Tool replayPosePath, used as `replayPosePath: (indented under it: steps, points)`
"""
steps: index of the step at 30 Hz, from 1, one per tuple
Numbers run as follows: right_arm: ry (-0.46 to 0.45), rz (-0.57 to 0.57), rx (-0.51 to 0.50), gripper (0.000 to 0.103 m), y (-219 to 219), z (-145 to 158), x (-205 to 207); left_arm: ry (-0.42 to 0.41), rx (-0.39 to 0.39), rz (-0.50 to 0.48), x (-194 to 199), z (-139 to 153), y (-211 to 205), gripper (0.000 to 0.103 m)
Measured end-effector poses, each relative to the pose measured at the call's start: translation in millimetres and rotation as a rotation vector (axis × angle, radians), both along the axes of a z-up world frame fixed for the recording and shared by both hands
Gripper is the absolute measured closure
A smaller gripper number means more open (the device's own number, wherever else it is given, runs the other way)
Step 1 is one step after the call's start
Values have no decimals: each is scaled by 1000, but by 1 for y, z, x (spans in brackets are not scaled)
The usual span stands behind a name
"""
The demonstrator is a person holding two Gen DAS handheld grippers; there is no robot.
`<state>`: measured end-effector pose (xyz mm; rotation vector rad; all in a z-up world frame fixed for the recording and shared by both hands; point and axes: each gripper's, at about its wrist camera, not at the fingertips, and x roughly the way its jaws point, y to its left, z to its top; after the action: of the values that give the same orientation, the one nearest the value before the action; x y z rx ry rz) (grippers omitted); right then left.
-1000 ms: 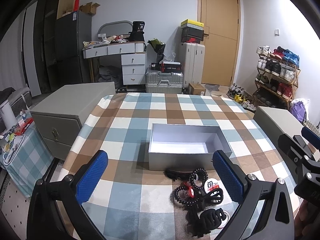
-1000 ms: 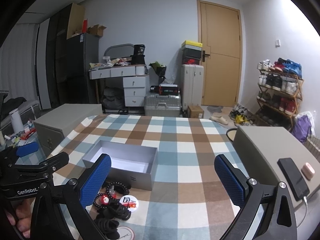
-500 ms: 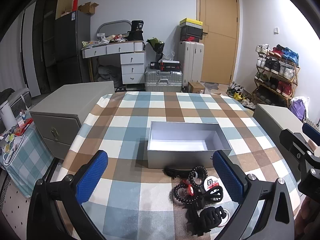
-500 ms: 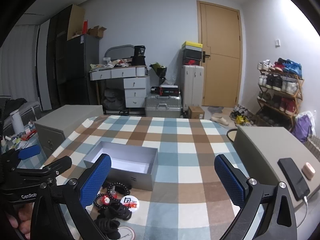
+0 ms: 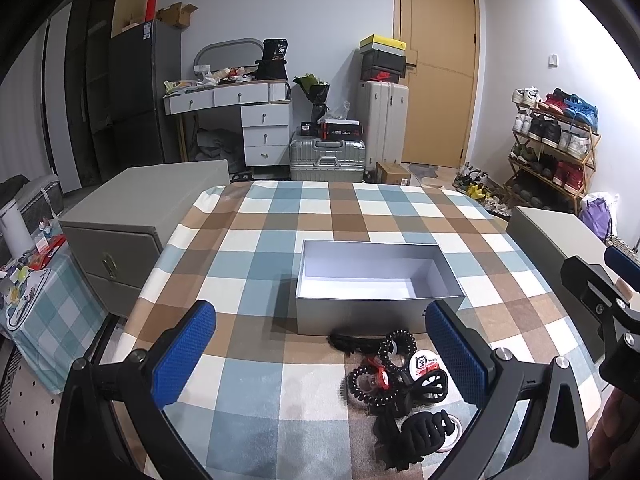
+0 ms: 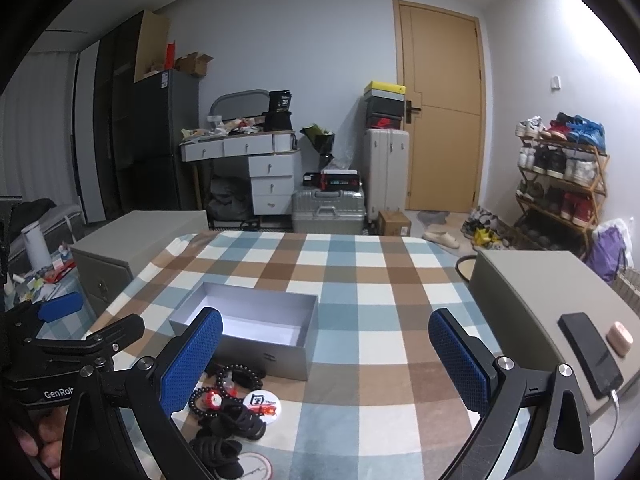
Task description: Organize jewelry
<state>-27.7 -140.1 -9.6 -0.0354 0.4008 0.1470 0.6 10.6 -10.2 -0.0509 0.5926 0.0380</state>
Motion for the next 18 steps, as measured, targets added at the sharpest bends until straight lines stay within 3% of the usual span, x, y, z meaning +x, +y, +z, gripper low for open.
replayPosePath:
  steps: [18]
  points:
    - [7,-8,14,0,-1,-6,4,46,-30,-36,0,-10,-4,1]
